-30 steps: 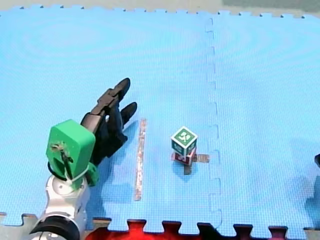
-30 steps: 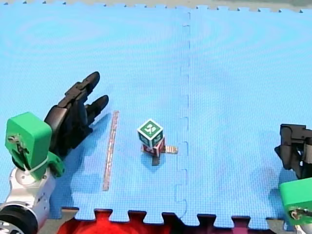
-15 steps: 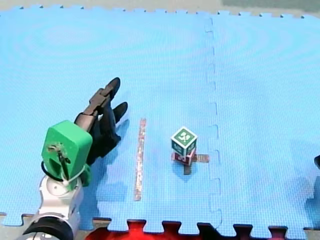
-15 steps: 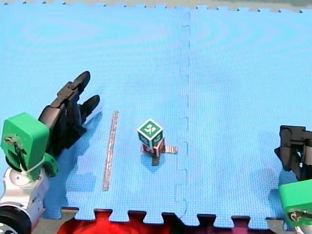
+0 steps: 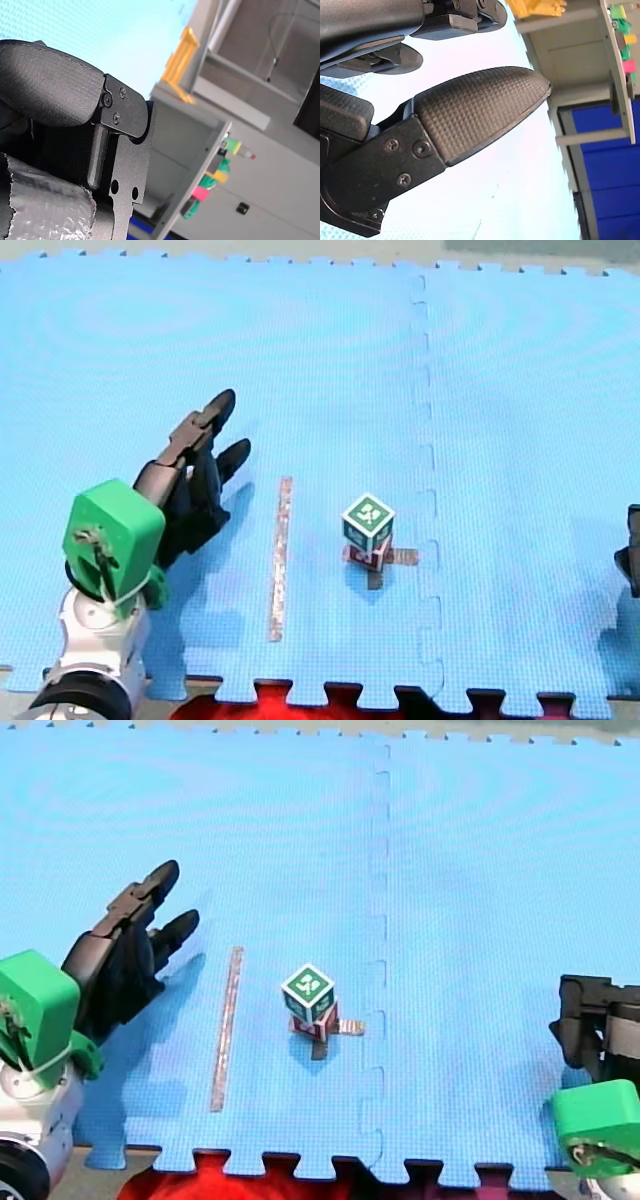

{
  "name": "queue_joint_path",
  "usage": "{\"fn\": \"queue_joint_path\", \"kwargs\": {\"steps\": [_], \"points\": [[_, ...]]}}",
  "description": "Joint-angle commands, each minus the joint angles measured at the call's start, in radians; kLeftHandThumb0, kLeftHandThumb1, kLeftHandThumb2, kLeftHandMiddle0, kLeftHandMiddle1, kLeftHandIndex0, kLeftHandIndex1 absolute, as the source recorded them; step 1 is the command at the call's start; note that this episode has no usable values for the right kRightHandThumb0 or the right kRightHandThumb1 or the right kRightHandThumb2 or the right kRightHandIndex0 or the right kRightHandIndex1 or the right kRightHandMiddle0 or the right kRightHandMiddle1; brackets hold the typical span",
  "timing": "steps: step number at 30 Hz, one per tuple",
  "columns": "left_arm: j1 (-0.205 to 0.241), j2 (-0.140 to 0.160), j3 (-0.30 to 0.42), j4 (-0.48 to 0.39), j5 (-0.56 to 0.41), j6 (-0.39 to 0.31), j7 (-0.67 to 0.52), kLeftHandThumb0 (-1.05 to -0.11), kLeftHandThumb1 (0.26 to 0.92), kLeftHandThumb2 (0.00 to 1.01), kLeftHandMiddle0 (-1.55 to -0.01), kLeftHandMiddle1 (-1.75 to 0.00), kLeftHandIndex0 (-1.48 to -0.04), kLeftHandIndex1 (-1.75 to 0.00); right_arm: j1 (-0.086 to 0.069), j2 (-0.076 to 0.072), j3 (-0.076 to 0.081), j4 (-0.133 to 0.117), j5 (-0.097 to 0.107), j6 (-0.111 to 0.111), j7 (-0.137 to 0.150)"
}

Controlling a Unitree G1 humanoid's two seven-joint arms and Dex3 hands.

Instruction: Stack cube left

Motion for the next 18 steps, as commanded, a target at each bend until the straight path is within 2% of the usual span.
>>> {"fn": "queue_joint_path", "kwargs": {"steps": [1,14,18], "points": [[0.006,0.008,0.005,-0.004,-0.008,-0.010,-0.012,-1.048,0.921,0.95,-0.32,0.00,-0.15,-0.01,-0.001,-0.001,0.003,0.002,-0.002,0.004,-0.006],[0.003,0.014,0.019,-0.007,-0.027,-0.006,-0.051,-1.048,0.921,0.94,-0.31,0.00,-0.17,-0.01,-0.007,0.001,0.005,0.016,0.009,0.003,0.002],[0.001,0.018,0.019,-0.007,-0.027,-0.002,-0.057,-1.048,0.921,0.93,-0.31,0.00,-0.17,-0.01,-0.017,0.002,0.006,0.023,0.008,0.010,0.001]]}}
